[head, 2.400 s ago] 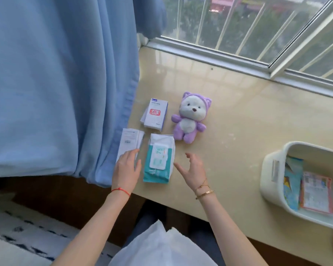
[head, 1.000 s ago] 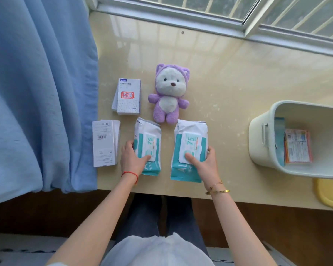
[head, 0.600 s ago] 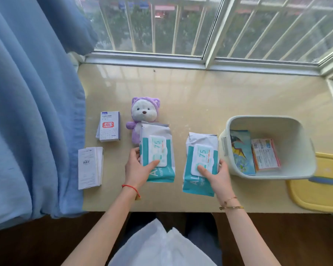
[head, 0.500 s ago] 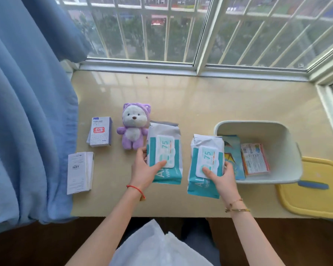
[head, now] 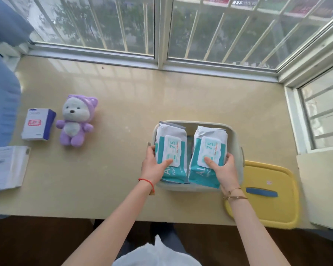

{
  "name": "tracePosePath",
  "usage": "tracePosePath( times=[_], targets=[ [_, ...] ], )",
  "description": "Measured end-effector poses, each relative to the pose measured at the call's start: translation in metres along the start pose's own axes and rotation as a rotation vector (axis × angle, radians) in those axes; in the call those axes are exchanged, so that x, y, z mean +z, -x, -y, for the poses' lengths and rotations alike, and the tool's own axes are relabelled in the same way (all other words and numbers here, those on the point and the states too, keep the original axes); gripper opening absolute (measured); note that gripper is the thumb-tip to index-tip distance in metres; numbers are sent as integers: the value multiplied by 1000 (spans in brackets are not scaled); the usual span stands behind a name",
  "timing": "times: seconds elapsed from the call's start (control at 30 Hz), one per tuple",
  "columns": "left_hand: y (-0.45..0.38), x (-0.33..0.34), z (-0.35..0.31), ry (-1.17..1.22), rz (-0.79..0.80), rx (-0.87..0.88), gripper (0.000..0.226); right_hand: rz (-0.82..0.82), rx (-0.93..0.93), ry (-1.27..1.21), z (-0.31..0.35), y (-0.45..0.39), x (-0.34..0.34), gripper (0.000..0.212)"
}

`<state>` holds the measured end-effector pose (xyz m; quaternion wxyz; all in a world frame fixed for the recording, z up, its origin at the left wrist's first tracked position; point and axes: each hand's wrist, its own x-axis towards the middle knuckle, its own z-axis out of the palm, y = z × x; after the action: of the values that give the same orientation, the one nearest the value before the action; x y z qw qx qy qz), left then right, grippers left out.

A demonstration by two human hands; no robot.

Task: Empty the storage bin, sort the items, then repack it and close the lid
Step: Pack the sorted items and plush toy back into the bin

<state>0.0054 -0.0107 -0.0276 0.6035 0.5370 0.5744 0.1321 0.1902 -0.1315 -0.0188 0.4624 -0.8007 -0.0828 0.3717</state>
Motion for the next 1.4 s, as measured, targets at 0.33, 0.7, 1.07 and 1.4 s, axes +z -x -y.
tracePosePath(
  times=[0.33,0.7,1.07,1.4],
  targets=[
    [-46,61,36,-166,-70,-118,55,85,13,259,-44,-72,10,69],
    [-76,77,71,-339,-95,-299,55,98,25,609,-77,-95,36,75],
    [-21,25,27,-592,10,261,47,25,-449,902,-38,-44,28,49],
    [29,-141,18,-612,-384,389,30,150,-801,818,27,33,100,34]
  ],
)
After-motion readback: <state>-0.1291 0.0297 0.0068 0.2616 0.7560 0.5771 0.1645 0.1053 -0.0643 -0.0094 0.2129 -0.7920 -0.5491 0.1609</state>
